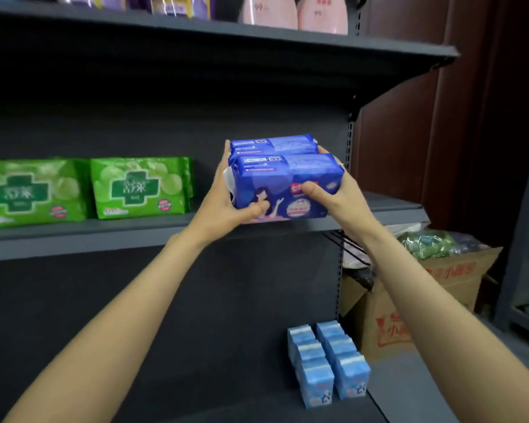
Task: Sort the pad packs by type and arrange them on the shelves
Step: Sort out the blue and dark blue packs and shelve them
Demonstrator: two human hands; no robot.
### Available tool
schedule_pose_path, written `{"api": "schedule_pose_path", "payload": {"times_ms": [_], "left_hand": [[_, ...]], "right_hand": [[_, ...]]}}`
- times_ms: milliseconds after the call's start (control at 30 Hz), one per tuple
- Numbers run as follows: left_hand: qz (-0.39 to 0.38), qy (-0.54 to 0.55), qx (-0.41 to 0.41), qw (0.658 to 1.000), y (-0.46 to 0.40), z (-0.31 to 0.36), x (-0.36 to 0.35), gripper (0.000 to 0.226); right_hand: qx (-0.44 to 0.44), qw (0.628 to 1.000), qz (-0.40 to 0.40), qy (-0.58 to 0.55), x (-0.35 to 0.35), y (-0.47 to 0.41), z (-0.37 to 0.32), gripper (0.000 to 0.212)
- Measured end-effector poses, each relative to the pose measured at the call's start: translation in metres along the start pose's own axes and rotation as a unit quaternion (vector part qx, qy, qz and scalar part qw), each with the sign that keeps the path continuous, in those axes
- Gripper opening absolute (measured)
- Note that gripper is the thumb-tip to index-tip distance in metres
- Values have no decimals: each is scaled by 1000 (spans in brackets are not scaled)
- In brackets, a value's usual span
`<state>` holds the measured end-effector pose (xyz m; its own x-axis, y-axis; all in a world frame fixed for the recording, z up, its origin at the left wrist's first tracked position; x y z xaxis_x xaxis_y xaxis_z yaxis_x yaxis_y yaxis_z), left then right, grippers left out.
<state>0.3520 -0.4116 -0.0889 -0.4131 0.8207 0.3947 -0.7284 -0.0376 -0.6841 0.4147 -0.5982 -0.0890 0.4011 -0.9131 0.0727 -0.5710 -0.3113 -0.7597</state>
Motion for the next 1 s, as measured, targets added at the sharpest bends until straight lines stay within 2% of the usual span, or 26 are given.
{"api": "schedule_pose_path", "payload": {"times_ms": [133,200,267,300,433,567,667,767,833,900,1000], "left_hand": [[-40,-41,45,997,-28,-25,2,80],[-23,-47,78,996,-44,-42,9,88],[-23,-74,120,990,-56,-59,12,107],[-30,-91,133,987,-62,-66,12,110],[-40,-164,159,973,-91,-89,12,91],[-29,-233,151,960,-111,-108,6,83],[-17,-379,121,917,-121,-112,11,82],[0,-518,98,850,-121,-107,6,79],[32,-603,65,794,-121,-97,1,74],[60,-651,33,756,-122,-91,1,65],[41,-662,7,749,-123,-92,-5,43]], "right_hand": [[-38,998,-22,44,-6,-39,33,71],[-60,994,-50,73,-13,-58,50,74],[-83,986,-85,115,-20,-74,68,89],[-95,980,-107,139,-21,-80,77,96],[-129,953,-159,223,-18,-97,109,101],[-134,937,-131,295,-12,-123,135,96],[-100,897,-139,407,-24,-141,146,83],[9,796,-148,587,-50,-146,138,72],[89,748,-156,639,-71,-145,131,72],[136,735,-172,642,-86,-146,127,70],[132,748,-171,628,-88,-155,128,67]]}}
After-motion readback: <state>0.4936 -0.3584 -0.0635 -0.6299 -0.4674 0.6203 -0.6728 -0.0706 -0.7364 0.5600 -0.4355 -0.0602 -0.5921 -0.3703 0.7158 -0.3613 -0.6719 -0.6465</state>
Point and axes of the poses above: each hand's wrist, its own y-axis away from the middle knuckle, its own x-axis out of the back of the hand, z = x × y, the point moved 9 cm from there along -y, towards the middle knuckle, and after that the axes turned 5 degrees about x, right-handed, at the moved point
